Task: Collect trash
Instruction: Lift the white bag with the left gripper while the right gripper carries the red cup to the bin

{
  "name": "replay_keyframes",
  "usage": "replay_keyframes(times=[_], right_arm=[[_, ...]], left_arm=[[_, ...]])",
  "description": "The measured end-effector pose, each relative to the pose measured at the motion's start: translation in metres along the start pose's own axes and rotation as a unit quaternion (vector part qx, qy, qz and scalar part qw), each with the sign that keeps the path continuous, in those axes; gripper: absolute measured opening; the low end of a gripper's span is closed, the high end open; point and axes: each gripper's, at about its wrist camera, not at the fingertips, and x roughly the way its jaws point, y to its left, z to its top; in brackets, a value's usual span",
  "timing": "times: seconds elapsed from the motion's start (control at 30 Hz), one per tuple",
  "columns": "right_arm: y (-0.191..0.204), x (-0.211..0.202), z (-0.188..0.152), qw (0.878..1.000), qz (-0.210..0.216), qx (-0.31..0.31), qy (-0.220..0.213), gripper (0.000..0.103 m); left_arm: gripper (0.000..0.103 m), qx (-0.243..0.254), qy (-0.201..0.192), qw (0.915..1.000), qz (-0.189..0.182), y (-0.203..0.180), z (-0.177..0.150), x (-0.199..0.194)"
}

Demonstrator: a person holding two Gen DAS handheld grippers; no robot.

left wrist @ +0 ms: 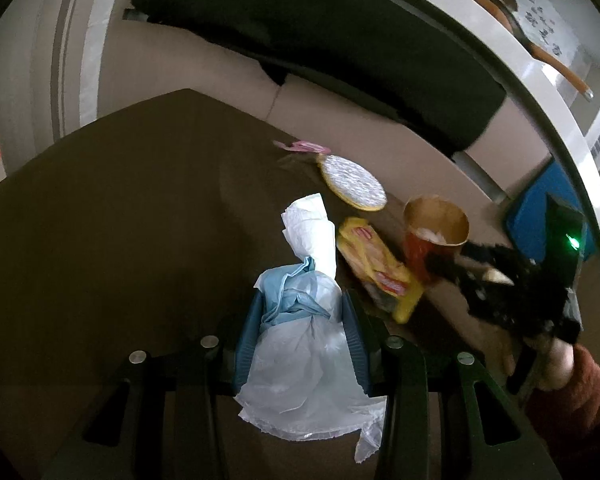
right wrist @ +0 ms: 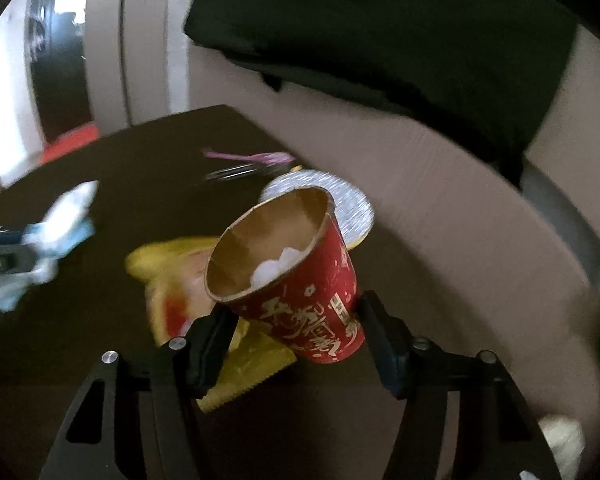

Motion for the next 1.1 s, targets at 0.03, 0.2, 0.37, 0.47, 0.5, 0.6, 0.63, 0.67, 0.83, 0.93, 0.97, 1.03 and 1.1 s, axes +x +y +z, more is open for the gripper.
replay_keyframes(times=[0.03,0.2,0.37,0.47,0.5,0.6,0.63,0.67,0.83,0.93,0.97,1.03,1.1], right_arm=[[0.002,-0.007,-0.006,1.0,0.009,0.007,-0.001,0.058],[-0.008,-0.054,-0.038,0.997,0.035,0.06,-0.019,0.054],[-0.014,-0.081,-0.056,0.995,0.035,0.086,-0.031,0.047],[-0.019,-0.086,-0.062,0.993,0.053,0.099,-0.038,0.05],[-0.019,-0.081,-0.061,0.993,0.061,0.096,-0.032,0.05],[-0.013,-0.069,-0.062,0.996,0.056,0.071,-0.018,0.054],[-0.01,-0.067,-0.064,0.997,0.05,0.06,-0.014,0.054],[-0.008,-0.063,-0.065,0.998,0.042,0.05,-0.01,0.054],[-0.008,-0.038,-0.068,0.998,0.041,0.037,0.009,0.063],[-0.016,-0.024,-0.069,0.996,0.063,0.062,0.015,0.062],[-0.019,-0.022,-0.069,0.995,0.064,0.07,0.013,0.062],[-0.026,-0.02,-0.069,0.993,0.072,0.089,-0.001,0.06],[-0.033,-0.02,-0.069,0.991,0.079,0.105,-0.015,0.056]], left_arm=[[0.041,0.001,0.0,1.0,-0.001,-0.003,-0.001,-0.001],[0.041,0.012,-0.015,0.9998,0.007,-0.025,-0.006,-0.018],[0.041,0.004,-0.019,0.9996,0.021,-0.033,-0.012,-0.028],[0.041,0.004,-0.016,0.9993,0.034,-0.036,-0.019,-0.032],[0.041,0.004,-0.015,0.9992,0.038,-0.036,-0.02,-0.032],[0.041,-0.001,-0.009,0.9992,0.038,-0.035,-0.021,-0.029],[0.041,-0.001,-0.008,0.9992,0.039,-0.034,-0.022,-0.028],[0.042,-0.001,-0.007,0.9991,0.041,-0.033,-0.022,-0.027],[0.042,-0.007,0.012,0.9987,0.049,-0.025,-0.024,-0.014],[0.042,-0.005,0.015,0.9987,0.048,-0.025,-0.025,-0.011],[0.042,-0.003,0.016,0.9987,0.048,-0.026,-0.025,-0.01],[0.042,0.003,0.019,0.9986,0.049,-0.028,-0.024,-0.005],[0.042,0.005,0.022,0.9984,0.052,-0.029,-0.023,-0.001]])
